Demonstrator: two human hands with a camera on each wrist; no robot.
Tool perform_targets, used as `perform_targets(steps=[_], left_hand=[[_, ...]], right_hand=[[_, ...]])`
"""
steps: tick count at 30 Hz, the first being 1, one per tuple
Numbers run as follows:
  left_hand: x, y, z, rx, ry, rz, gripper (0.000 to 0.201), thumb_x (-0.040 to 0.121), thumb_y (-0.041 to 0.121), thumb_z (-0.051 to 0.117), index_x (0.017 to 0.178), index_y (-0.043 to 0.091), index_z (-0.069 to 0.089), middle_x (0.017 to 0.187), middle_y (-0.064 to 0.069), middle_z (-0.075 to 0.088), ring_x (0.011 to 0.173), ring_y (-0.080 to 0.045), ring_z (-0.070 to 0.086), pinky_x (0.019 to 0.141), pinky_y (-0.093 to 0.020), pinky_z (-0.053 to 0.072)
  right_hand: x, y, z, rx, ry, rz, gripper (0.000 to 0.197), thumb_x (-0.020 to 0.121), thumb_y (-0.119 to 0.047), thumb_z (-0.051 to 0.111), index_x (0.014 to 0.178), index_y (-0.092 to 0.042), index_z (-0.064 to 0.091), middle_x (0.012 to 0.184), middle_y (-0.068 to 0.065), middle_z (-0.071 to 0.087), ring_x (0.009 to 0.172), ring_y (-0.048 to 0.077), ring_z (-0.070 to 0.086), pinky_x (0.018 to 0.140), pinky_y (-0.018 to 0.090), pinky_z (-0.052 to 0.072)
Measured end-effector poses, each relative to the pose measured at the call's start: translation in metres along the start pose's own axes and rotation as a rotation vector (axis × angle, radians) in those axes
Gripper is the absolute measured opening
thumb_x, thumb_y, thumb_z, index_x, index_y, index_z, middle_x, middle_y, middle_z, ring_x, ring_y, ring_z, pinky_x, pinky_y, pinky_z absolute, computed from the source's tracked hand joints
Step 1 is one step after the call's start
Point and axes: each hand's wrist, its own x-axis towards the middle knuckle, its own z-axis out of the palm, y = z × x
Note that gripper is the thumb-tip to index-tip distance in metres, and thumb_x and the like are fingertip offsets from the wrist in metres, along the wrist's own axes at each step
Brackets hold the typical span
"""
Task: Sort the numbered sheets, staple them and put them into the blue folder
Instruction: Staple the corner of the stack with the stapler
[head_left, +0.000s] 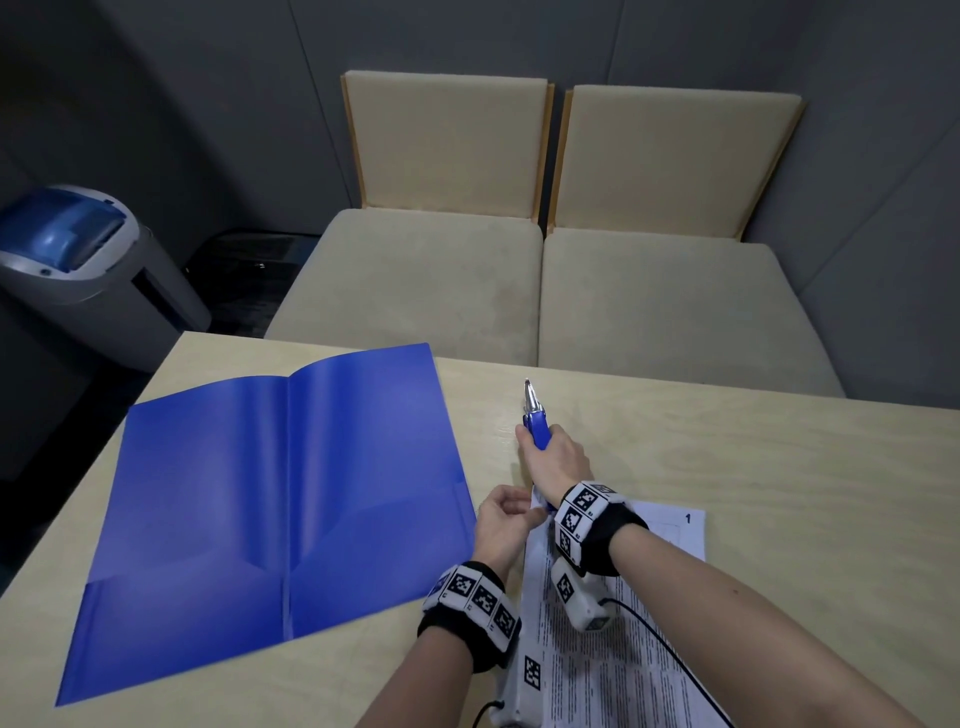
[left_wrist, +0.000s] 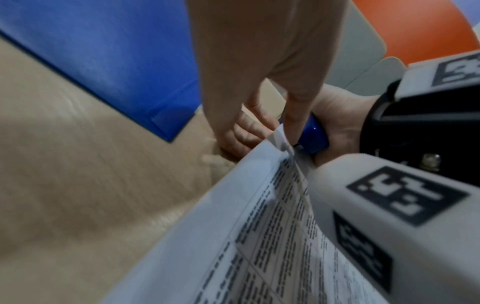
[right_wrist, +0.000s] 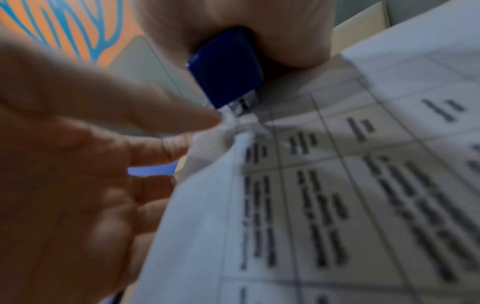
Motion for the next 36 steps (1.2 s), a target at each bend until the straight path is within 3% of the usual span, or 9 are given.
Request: perform_targets(steps=[2, 8, 16, 21, 25, 28, 31, 34, 36], left_hand=[[0.0, 0.001, -0.002, -0.071, -0.117, -0.03, 0.052, 0.072, 0.006, 0.071, 0.118, 0.013, 0.049, 0.113, -0.008, 0.062, 0.103, -0.022, 0.064, 0.094, -0.04, 0.052], [0.001, 0.004, -0.011, 0.015, -0.312, -0.006, 0.061, 0.075, 0.036, 0.076, 0.123, 0.007, 0.053, 0.126, -0.007, 0.062, 0.119, -0.019, 0.058, 0.106, -0.037, 0.043], [0.003, -0.003, -0.001, 0.112, -0.138, 0.094, 0.025, 0.086, 0.018, 0.067, 0.108, 0.006, 0.063, 0.108, -0.011, 0.07, 0.106, -0.021, 0.065, 0.097, -0.038, 0.051], [0.007, -0.002, -0.005, 0.208, -0.181, 0.086, 0.044, 0.069, 0.045, 0.071, 0.103, 0.019, 0.06, 0.11, -0.005, 0.069, 0.102, -0.019, 0.065, 0.088, -0.036, 0.054], [0.007, -0.003, -0.008, 0.392, -0.25, 0.096, 0.061, 0.074, 0.029, 0.077, 0.124, 0.024, 0.042, 0.121, -0.003, 0.056, 0.111, -0.014, 0.056, 0.095, -0.031, 0.05], [0.003, -0.013, -0.007, 0.586, -0.218, 0.131, 0.073, 0.064, 0.02, 0.079, 0.125, 0.024, 0.039, 0.118, -0.003, 0.054, 0.11, -0.017, 0.057, 0.085, -0.029, 0.053], [-0.013, -0.014, -0.008, 0.575, -0.099, 0.11, 0.039, 0.078, 0.004, 0.068, 0.11, 0.016, 0.048, 0.104, -0.003, 0.062, 0.094, -0.018, 0.062, 0.07, -0.024, 0.052], [-0.025, -0.014, -0.013, 0.483, -0.081, 0.116, 0.026, 0.087, 0.005, 0.057, 0.11, 0.016, 0.053, 0.106, -0.004, 0.065, 0.095, -0.019, 0.063, 0.085, -0.037, 0.055], [-0.026, -0.018, -0.016, 0.464, -0.1, 0.127, 0.043, 0.091, 0.017, 0.051, 0.133, 0.017, 0.042, 0.131, -0.003, 0.055, 0.118, -0.021, 0.055, 0.101, -0.043, 0.047]], right_hand=[[0.0, -0.001, -0.001, -0.003, 0.008, -0.004, 0.049, 0.084, -0.061, 0.042, 0.094, -0.015, 0.056, 0.091, 0.007, 0.063, 0.085, 0.032, 0.06, 0.078, 0.037, 0.049], [-0.002, -0.004, -0.003, 0.011, 0.023, -0.023, 0.046, 0.085, -0.059, 0.041, 0.092, -0.015, 0.055, 0.088, 0.005, 0.062, 0.082, 0.031, 0.059, 0.075, 0.036, 0.048], [0.002, -0.002, 0.002, 0.088, 0.058, -0.025, 0.045, 0.087, -0.055, 0.046, 0.089, -0.012, 0.057, 0.086, 0.008, 0.064, 0.08, 0.032, 0.06, 0.075, 0.039, 0.051], [0.002, -0.002, -0.002, 0.066, 0.04, 0.005, 0.039, 0.087, -0.051, 0.047, 0.088, -0.013, 0.056, 0.081, 0.005, 0.059, 0.077, 0.031, 0.054, 0.068, 0.033, 0.042], [0.004, 0.002, -0.005, 0.165, -0.018, -0.019, 0.035, 0.087, -0.047, 0.053, 0.084, -0.013, 0.05, 0.083, 0.007, 0.057, 0.077, 0.029, 0.054, 0.068, 0.032, 0.039], [0.004, 0.005, -0.021, 0.379, 0.11, -0.022, 0.038, 0.089, -0.048, 0.054, 0.086, -0.011, 0.056, 0.095, 0.013, 0.05, 0.068, 0.024, 0.053, 0.069, 0.026, 0.039], [0.01, 0.02, -0.056, 0.558, 0.318, 0.033, 0.033, 0.088, -0.044, 0.058, 0.091, -0.011, 0.061, 0.1, 0.02, 0.054, 0.069, 0.025, 0.053, 0.061, 0.019, 0.04], [0.014, 0.064, -0.097, 0.356, 0.315, 0.087, 0.028, 0.082, -0.041, 0.066, 0.079, -0.014, 0.059, 0.103, 0.025, 0.061, 0.074, 0.027, 0.054, 0.07, 0.025, 0.04], [0.007, 0.102, -0.118, 0.081, 0.227, 0.156, 0.026, 0.084, -0.036, 0.063, 0.086, -0.01, 0.059, 0.11, 0.025, 0.058, 0.08, 0.032, 0.057, 0.076, 0.032, 0.046]])
